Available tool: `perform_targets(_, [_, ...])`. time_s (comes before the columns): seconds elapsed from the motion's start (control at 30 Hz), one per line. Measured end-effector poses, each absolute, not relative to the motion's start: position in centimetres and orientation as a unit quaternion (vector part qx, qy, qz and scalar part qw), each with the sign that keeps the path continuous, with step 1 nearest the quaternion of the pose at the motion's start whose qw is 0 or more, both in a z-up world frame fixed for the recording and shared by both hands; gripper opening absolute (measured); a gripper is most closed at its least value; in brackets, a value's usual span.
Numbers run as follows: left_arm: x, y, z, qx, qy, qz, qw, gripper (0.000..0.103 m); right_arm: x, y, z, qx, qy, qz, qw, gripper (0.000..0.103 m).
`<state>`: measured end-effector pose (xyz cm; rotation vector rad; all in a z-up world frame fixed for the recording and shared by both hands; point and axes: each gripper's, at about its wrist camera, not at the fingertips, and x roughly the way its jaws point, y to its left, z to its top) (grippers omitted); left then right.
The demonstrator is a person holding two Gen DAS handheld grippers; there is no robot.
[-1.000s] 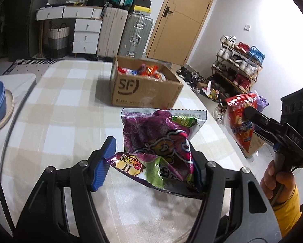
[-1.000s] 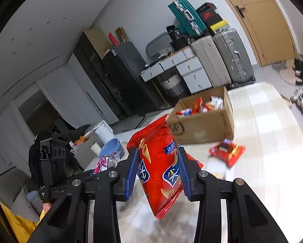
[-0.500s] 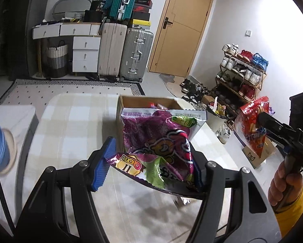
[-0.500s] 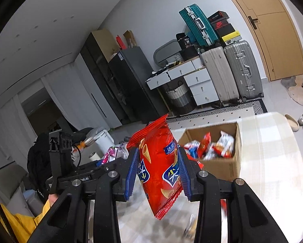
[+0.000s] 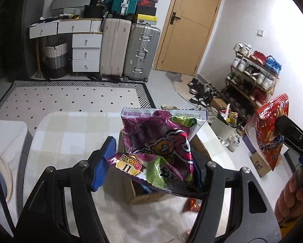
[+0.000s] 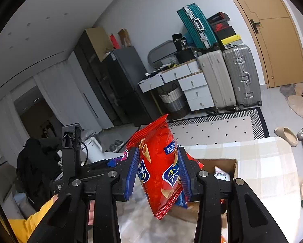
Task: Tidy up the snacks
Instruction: 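Lower the purple candy bag and red chip bag into the SF box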
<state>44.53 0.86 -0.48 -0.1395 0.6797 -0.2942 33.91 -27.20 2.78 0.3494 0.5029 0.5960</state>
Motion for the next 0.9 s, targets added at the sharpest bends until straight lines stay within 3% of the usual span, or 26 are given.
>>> perform_targets(0.5, [56.2,-6.1,-5.7,-0.010,0.386,-0.142,0.912,0.063,42.5,-27.9,-3.3,0.188,0.308,0.245,0.900,0.038])
perform_targets(0.9, [58.8,-9.9,-10.9,0.033,0.427,-0.144,0.892,0.064,44.9,-28.4,-7.4,0.190,0.346,0.224,0.891,0.038])
